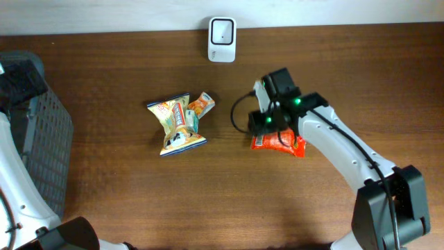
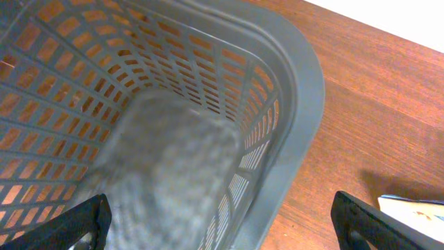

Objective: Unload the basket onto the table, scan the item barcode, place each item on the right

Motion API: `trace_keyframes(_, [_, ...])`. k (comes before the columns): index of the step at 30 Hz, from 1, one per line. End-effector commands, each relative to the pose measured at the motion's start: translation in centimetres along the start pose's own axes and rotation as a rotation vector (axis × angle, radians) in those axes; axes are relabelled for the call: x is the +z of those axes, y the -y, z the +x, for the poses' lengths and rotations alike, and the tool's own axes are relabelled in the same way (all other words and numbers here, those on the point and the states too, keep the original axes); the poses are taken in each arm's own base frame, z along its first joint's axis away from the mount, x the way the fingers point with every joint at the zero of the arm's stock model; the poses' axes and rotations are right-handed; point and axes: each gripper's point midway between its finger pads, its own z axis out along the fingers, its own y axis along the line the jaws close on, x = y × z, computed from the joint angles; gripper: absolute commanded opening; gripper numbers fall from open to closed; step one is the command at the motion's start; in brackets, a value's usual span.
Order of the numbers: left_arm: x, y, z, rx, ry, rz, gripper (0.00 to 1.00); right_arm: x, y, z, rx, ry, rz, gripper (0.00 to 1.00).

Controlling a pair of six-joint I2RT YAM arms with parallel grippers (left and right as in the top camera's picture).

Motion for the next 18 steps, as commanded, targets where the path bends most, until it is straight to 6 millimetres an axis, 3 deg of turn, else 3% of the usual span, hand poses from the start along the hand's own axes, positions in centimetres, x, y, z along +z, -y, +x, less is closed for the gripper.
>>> trace_keyframes(1, [-0.1,-0.1,0.0,0.013,0.004,-0.002,0.99,-0.4,3.2,-2.7,-0.058,0.089,0.199,0.55])
trace_keyframes(6, [-0.1,-0.1,0.0,0.013,0.004,-0.002,0.99,2.0,6.6,-0.9,-0.113,-0.021,0.241,0.69])
trace_keyframes(13, [-0.1,-0.1,0.0,0.013,0.004,-0.002,0.99,4.3,11.7,2.4,0.028,-0.146,0.137,0.69])
trace_keyframes(16, [-0.1,-0.1,0.0,0.013,0.004,-0.002,0.99,3.8,11.6,3.5,0.108,-0.177,0.039,0.69])
trace_keyframes(18, [-0.1,-0.1,0.0,0.013,0.004,-0.002,0.99,3.2,11.0,5.4,0.155,-0.247,-0.022,0.70])
